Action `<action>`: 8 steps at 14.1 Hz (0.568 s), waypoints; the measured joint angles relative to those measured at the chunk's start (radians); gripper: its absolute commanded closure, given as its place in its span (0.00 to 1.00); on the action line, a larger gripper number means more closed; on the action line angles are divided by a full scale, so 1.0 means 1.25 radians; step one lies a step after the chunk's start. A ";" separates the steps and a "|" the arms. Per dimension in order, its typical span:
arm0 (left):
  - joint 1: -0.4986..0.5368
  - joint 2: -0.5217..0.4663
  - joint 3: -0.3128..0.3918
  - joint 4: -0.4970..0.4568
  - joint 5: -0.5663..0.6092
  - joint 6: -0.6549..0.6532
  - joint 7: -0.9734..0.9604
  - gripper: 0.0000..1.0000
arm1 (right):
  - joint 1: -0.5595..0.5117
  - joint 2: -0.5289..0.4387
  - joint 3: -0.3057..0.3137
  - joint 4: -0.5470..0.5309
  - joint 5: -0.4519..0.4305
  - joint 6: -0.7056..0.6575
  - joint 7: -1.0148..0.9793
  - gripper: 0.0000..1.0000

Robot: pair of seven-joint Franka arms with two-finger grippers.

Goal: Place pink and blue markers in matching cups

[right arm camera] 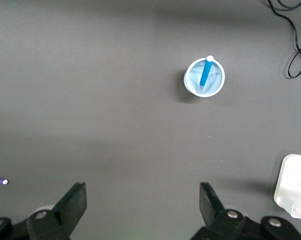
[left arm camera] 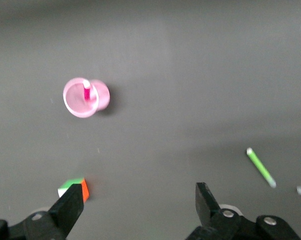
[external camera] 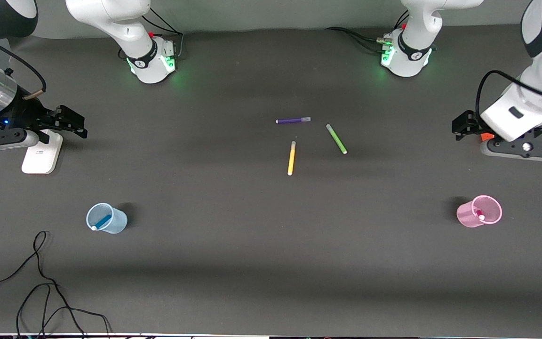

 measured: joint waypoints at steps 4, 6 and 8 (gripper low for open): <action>0.000 -0.004 0.005 -0.002 -0.003 0.046 -0.003 0.00 | 0.000 0.001 0.004 0.004 0.000 0.000 0.000 0.00; 0.000 -0.004 0.015 -0.005 -0.037 0.039 -0.015 0.00 | 0.000 0.001 0.010 0.010 0.000 0.000 0.000 0.00; 0.000 -0.004 0.038 -0.006 -0.062 0.035 -0.016 0.00 | 0.000 0.001 0.012 0.010 0.000 0.000 0.000 0.00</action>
